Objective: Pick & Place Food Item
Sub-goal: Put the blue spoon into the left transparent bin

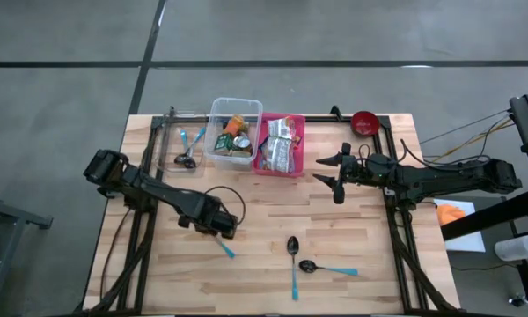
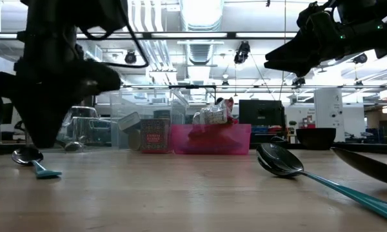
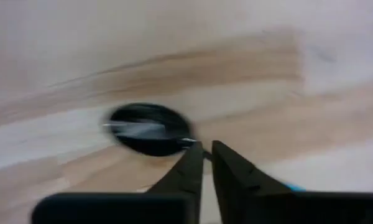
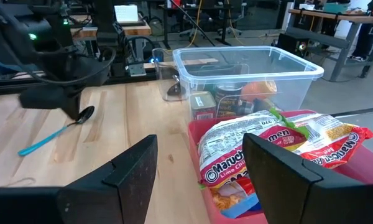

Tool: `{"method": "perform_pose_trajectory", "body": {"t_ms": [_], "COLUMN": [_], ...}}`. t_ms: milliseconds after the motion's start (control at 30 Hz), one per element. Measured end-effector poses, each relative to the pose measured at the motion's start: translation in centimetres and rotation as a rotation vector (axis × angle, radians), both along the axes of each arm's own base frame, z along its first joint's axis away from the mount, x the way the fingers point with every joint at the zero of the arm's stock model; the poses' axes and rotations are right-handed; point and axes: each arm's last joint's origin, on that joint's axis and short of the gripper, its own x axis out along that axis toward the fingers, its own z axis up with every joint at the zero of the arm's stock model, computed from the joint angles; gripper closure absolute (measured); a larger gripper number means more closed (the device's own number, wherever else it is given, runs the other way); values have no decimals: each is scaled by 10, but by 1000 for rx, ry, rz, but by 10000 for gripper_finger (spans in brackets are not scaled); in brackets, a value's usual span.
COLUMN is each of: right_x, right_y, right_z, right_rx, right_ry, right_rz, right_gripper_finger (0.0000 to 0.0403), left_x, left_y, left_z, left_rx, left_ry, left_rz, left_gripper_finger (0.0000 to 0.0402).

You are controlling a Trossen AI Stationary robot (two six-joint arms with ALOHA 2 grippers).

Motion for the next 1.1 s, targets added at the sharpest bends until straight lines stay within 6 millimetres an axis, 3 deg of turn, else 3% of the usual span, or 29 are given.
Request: {"method": "perform_pose_trajectory", "body": {"t_ms": [167, 367, 667, 900, 1100], "right_x": [0, 0, 0, 0, 0], "right_y": [0, 0, 0, 0, 0], "right_z": [0, 0, 0, 0, 0], "right_rx": [0, 0, 1, 0, 0], "right_ry": [0, 0, 0, 0, 0], "right_rz": [0, 0, 0, 1, 0], "right_gripper_finger": [168, 168, 168, 168, 168], "left_x": [5, 2, 3, -2, -4], "left_y": [-14, -30, -34, -32, -30], "left_z": [1, 1, 2, -1, -1], "left_rx": [-23, -10, 42, 45, 60], "left_ry": [-98, -166, -227, -189, -158], "left_rz": [-201, -648, -1274, -1455, -1492], "left_gripper_finger": [294, 228, 220, 220, 220]}}
